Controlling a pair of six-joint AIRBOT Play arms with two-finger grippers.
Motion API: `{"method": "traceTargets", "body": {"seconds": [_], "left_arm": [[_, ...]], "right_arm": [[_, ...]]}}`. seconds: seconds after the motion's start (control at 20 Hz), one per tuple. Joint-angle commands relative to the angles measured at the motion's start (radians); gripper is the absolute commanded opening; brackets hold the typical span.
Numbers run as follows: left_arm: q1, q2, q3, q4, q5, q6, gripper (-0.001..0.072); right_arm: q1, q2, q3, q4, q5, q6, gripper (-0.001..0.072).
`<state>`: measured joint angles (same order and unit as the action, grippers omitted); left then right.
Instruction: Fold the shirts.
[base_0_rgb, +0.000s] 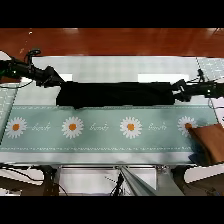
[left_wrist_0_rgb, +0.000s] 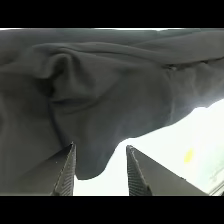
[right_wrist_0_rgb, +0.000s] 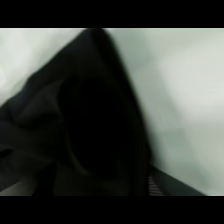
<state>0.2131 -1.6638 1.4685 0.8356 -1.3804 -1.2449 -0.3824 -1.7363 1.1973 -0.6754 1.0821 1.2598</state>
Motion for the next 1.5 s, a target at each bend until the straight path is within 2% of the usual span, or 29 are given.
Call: {"method": "traceTargets", "body": {"seconds": [0.0, 0.05, 0.15, 0.2, 0.25, 0.3, 0.35, 0.6, 0.85, 1.0, 1.15, 1.35, 1.45], "left_arm": [[-0.029, 0.004, 0.001, 0.0, -0.001, 0.008, 0.0399], [-0.032, 0.004, 0.001, 0.0, -0.001, 0.007, 0.0399], [-0.032, 0.005, 0.003, -0.004, -0.002, 0.007, 0.039], [-0.032, 0.006, 0.007, -0.007, -0.003, 0.008, 0.0299], [-0.033, 0.01, 0.012, -0.008, -0.005, 0.016, 0.0154], [-0.036, 0.018, 0.013, -0.029, -0.004, 0.045, 0.0068], [-0.04, 0.024, 0.013, -0.062, -0.004, 0.071, 0.0024], [-0.171, 0.035, 0.013, -0.266, 0.028, 0.106, 0.0023], [-0.422, 0.035, 0.012, -0.239, 0.159, 0.107, 0.0022], [-0.542, 0.023, 0.01, -0.162, 0.259, 0.045, 0.0022], [-0.658, -0.018, 0.007, -0.163, 0.316, 0.024, 0.0023], [-0.832, -0.093, 0.007, -0.212, 0.34, -0.003, 0.0023], [-0.928, -0.139, 0.007, -0.216, 0.398, -0.025, 0.0023]], "right_arm": [[0.09, -0.051, -0.001, 0.048, -0.08, 0.026, 0.0613], [0.112, -0.054, -0.001, 0.048, -0.096, 0.026, 0.0542], [0.13, -0.043, 0.0, 0.057, -0.083, 0.022, 0.006], [0.13, -0.023, 0.0, 0.062, -0.06, -0.005, 0.0035], [0.127, 0.014, 0.0, 0.058, -0.036, -0.039, 0.0035], [0.124, 0.06, 0.0, 0.047, -0.023, -0.046, 0.0034], [0.122, 0.12, 0.0, 0.033, -0.01, -0.045, 0.0034], [0.166, 0.414, 0.0, -0.048, 0.043, 0.019, 0.0034], [0.297, 0.643, 0.0, -0.237, 0.075, 0.169, 0.0034], [0.352, 0.766, 0.0, -0.302, 0.086, 0.262, 0.0034], [0.389, 0.872, 0.0, -0.331, 0.093, 0.34, 0.0034], [0.411, 0.961, 0.0, -0.327, 0.137, 0.407, 0.0034], [0.411, 0.993, 0.0, -0.331, 0.167, 0.425, 0.0034]]}}
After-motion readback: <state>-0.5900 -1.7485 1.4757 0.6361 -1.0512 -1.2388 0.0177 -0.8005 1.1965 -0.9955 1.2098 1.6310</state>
